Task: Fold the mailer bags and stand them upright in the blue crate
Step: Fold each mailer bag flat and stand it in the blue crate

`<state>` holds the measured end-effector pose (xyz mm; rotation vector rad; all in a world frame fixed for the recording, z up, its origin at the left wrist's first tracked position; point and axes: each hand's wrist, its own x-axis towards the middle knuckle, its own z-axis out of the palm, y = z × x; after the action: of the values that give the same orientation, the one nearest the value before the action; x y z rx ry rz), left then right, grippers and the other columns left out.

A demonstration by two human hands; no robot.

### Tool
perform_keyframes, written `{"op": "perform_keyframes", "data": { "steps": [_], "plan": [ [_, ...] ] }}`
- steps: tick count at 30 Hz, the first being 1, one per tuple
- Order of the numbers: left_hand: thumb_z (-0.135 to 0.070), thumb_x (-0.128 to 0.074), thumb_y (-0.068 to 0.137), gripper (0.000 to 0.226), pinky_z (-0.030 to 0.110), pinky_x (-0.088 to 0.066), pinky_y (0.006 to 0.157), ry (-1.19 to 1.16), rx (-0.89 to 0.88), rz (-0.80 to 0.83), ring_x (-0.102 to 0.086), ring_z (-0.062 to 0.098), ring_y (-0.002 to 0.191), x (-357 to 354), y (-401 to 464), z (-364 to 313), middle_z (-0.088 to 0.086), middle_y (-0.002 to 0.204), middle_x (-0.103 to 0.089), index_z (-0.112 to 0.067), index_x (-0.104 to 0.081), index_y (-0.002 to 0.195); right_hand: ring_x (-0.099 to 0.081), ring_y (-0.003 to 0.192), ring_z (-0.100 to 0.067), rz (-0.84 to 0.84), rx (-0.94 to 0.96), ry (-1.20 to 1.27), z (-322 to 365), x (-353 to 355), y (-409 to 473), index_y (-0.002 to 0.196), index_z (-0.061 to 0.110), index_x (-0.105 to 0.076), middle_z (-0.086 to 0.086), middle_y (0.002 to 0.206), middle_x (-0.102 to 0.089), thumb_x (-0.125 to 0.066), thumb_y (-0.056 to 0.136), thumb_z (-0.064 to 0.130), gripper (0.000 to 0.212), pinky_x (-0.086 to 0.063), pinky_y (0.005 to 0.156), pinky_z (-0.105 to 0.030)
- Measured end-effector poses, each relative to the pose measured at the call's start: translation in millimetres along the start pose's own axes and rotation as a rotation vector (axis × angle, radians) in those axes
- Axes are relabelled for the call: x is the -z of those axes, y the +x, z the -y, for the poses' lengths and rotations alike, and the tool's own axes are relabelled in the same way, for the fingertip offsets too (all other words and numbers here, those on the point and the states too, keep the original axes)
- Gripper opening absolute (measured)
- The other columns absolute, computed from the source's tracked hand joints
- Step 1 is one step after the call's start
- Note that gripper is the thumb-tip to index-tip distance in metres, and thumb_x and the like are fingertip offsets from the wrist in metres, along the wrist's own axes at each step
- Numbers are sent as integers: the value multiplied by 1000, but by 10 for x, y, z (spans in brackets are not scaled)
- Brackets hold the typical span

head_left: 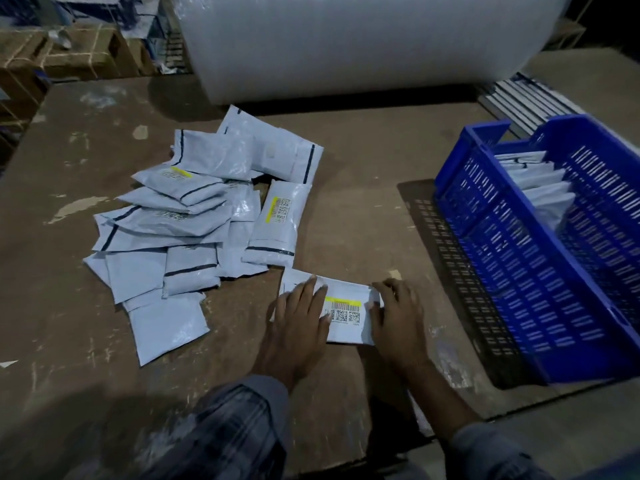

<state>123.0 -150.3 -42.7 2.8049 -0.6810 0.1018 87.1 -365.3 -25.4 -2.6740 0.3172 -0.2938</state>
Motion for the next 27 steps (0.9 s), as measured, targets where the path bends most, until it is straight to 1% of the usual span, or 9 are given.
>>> {"op": "perform_keyframes", "data": {
  "steps": [3,6,8,10,13,17,20,22,27],
  "plan": [
    [-49,-36,106,56,50,-38,113,-17,31,7,-46,24,141,58,-86,-21,2,163,-43,-24,-46,155,-39,141,-31,23,27,-21,-41,-1,-159,144,20,-53,-7,149,-47,-52,100,45,51,-38,113,-53],
    [-63,-28,106,63,49,-33,115,-54,47,70,-45,20,141,93,-109,-19,-4,160,-45,-29,-43,156,-31,149,-27,128,95,18,-127,17,-277,156,24,-40,-3,161,-37,-47,92,75,82,-30,120,-51],
    [-70,-28,103,67,49,-33,114,-83,48,84,-45,17,140,142,-80,20,-8,158,-48,-32,-44,156,-31,149,-24,219,106,70,-165,63,-306,159,29,-33,1,164,-33,-52,82,86,98,-29,121,-51],
    [-66,-29,105,61,46,-36,110,-99,17,78,-47,15,139,216,-20,90,-12,155,-51,-32,-47,154,-34,144,-20,256,91,102,-189,111,-321,159,34,-32,3,159,-36,-59,74,89,105,-31,119,-48],
    [-59,-27,109,55,42,-39,105,-116,-48,55,-53,11,134,356,91,225,-15,147,-59,-33,-56,148,-41,132,-17,214,106,64,-169,200,-322,152,34,-42,4,145,-46,-66,68,89,103,-39,110,-42],
    [-66,-24,108,64,45,-34,116,-77,-133,92,-48,14,144,360,117,506,-11,156,-53,-31,-48,156,-45,122,-18,155,183,30,-176,283,-321,143,27,-52,4,130,-49,-71,64,87,100,-43,101,-39],
    [-71,-24,105,71,46,-32,116,18,-69,73,-50,19,140,385,134,733,-5,153,-55,-28,-41,158,-48,119,-20,136,236,43,-185,279,-324,139,23,-55,2,127,-51,-73,66,84,97,-44,100,-41],
    [-70,-27,104,72,50,-33,115,79,10,18,-57,21,131,366,142,849,-2,144,-62,-23,-47,155,-49,116,-20,125,265,53,-182,267,-309,139,22,-56,1,124,-52,-75,68,82,94,-43,98,-40],
    [-60,-39,106,64,57,-33,115,234,150,-81,-57,33,129,205,195,996,9,139,-65,-17,-56,150,-50,112,-17,146,293,85,-178,263,-257,138,23,-58,4,123,-56,-76,70,78,89,-44,97,-39]
  ]
}}
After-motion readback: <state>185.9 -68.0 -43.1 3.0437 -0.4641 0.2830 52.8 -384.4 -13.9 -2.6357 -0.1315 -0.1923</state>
